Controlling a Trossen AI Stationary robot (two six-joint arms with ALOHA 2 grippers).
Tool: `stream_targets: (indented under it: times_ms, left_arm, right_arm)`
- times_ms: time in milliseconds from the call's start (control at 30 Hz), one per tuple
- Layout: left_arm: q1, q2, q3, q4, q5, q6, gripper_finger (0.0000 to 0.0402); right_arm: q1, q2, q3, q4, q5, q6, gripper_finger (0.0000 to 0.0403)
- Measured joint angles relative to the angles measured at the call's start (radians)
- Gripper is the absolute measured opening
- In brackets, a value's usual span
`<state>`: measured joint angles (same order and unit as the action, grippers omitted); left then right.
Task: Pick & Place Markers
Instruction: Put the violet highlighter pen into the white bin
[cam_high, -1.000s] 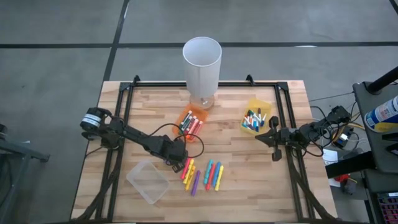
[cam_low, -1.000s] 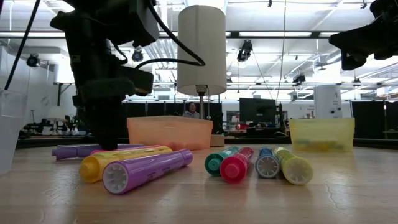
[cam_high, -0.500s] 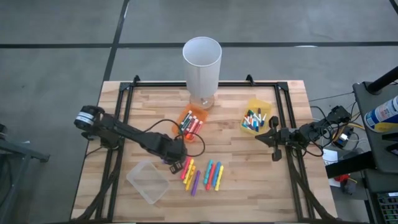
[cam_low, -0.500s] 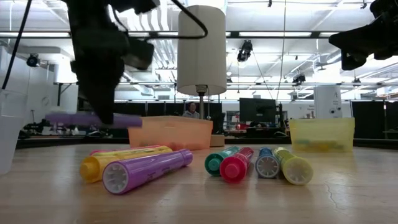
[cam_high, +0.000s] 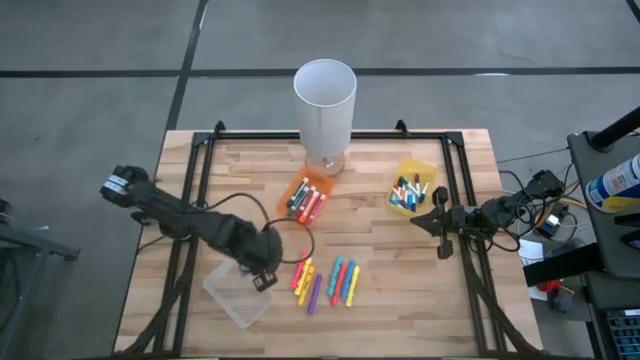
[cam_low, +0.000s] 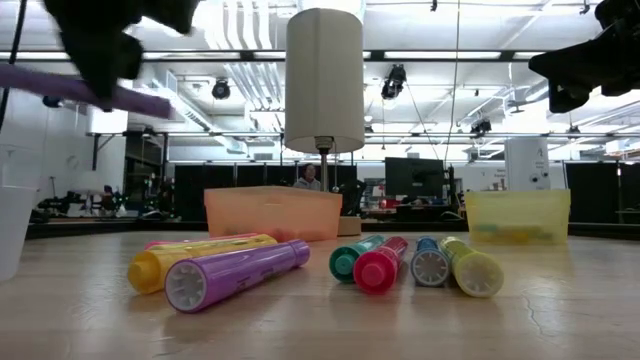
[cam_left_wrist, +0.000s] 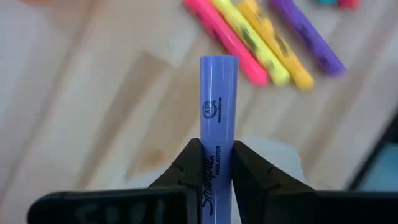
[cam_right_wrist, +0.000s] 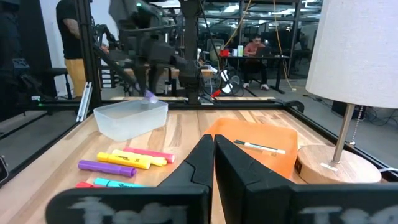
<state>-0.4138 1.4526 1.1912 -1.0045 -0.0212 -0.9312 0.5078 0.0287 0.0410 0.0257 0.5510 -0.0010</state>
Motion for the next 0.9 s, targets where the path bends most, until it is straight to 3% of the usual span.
stream_targets:
  times_ms: [367,567,900]
  left_arm:
    - [-0.225,-0.009,-0.009,-0.036,0.0,-0.167,0.005]
    - [-0.257,-0.008,-0.06,-0.032,-0.017,-0.168,0.005]
    - [-0.277,-0.007,-0.149,0.007,0.038,-0.164,0.0067]
  right_arm:
    - [0.0,0.0,0.0,0.0,0.0,0.0,0.0009]
    - [0.0,0.0,0.0,0.0,0.0,0.0,0.0009]
    - [0.0,0.0,0.0,0.0,0.0,0.0,0.0009]
